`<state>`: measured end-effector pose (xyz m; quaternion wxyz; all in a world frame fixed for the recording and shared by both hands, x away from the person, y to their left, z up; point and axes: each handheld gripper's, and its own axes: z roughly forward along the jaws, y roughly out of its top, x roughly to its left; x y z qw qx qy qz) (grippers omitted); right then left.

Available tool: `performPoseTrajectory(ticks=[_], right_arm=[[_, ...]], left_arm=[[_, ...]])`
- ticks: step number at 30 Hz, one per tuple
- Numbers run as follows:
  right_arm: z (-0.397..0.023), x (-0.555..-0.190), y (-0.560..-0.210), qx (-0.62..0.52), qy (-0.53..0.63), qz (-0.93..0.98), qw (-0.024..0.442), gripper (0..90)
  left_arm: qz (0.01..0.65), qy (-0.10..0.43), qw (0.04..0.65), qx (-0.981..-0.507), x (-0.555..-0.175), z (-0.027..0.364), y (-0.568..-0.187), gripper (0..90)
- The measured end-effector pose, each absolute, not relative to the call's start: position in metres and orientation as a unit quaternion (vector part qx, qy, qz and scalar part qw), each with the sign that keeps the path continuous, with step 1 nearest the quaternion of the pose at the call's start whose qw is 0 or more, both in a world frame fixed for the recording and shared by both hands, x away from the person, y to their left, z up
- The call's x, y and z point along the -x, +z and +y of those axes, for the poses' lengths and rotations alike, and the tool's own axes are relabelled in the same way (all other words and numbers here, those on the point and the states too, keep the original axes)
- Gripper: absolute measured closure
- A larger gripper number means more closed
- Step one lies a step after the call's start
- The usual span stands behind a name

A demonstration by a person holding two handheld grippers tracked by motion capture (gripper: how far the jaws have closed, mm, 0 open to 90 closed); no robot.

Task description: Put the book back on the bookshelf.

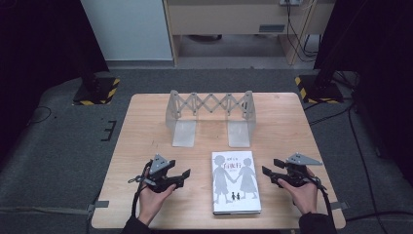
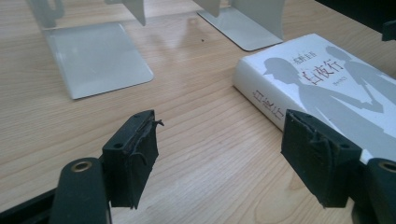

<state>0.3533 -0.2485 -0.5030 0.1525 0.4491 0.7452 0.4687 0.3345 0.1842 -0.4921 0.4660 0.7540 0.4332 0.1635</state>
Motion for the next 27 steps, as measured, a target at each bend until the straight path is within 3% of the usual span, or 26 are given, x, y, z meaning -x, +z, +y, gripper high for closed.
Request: performPoseTrajectory(ticks=[10,27], right_arm=[[-0.233,-0.353,-0.508,-0.437,0.475,0.753,0.128,36.4],[-0.216,-0.358,-0.52,-0.431,0.472,0.763,0.093,34.9]], left_arm=[[0.412,0.147,0.469,-0.767,-0.337,0.146,-0.5,34.9],[0.391,0.11,0.46,-0.79,-0.338,0.114,-0.515,34.2]])
